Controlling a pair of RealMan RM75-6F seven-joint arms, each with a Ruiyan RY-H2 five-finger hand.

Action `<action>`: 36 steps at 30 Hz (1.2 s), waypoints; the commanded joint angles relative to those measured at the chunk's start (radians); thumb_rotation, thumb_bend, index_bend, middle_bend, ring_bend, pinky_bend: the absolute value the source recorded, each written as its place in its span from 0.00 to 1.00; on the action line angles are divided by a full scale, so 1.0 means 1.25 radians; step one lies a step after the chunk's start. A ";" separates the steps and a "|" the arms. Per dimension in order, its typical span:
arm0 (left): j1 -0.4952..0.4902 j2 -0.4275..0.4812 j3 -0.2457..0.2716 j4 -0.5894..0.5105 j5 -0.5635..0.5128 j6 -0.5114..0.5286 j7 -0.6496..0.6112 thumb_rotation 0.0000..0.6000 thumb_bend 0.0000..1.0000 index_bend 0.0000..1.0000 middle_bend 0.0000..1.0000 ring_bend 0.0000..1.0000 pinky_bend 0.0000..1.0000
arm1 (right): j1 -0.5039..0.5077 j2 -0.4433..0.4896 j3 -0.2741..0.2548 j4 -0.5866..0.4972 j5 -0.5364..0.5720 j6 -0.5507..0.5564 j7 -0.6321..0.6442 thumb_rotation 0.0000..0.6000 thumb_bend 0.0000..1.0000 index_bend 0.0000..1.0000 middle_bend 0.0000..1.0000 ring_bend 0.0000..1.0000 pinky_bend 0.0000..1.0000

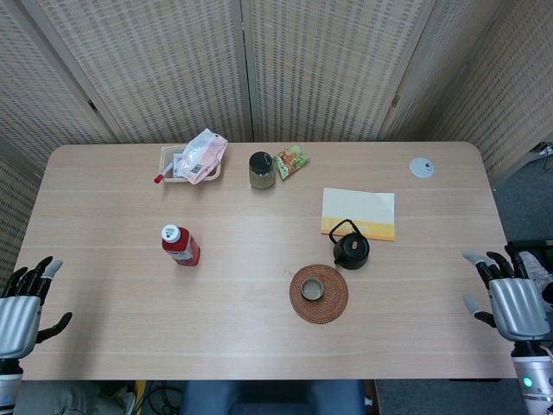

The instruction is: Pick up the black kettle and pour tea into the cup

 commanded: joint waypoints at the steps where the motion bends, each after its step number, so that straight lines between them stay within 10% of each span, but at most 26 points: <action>1: 0.000 0.000 0.001 0.000 0.001 -0.001 0.001 1.00 0.22 0.09 0.07 0.16 0.09 | 0.003 0.005 -0.002 -0.005 0.004 -0.009 -0.001 1.00 0.26 0.22 0.30 0.17 0.08; 16: 0.002 0.003 0.002 -0.007 0.002 -0.001 0.000 1.00 0.22 0.09 0.07 0.16 0.09 | 0.048 0.032 -0.001 -0.036 -0.021 -0.065 0.000 1.00 0.26 0.22 0.30 0.17 0.08; 36: 0.011 0.010 0.009 -0.015 0.006 0.005 0.002 1.00 0.22 0.10 0.07 0.16 0.09 | 0.321 0.034 0.092 -0.118 0.153 -0.431 -0.124 1.00 0.12 0.04 0.11 0.01 0.00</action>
